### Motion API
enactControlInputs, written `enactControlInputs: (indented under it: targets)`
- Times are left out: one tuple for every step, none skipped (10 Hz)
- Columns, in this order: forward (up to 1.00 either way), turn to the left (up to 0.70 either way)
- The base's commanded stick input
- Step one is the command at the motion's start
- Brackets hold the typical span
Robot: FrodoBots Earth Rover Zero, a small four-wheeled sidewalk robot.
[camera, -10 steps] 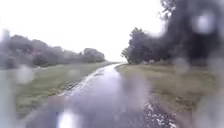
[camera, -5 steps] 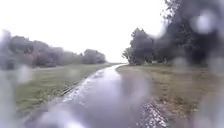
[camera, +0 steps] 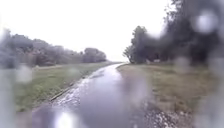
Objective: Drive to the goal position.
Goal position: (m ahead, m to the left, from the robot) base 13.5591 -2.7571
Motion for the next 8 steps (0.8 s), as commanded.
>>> enactControlInputs:
  targets:
    - [0.85,0.0]
    - [0.85,0.0]
    - [0.85,0.0]
    - [0.85,0.0]
    - [0.85,0.0]
    - [0.85,0.0]
    - [0.85,0.0]
    - [0.85,0.0]
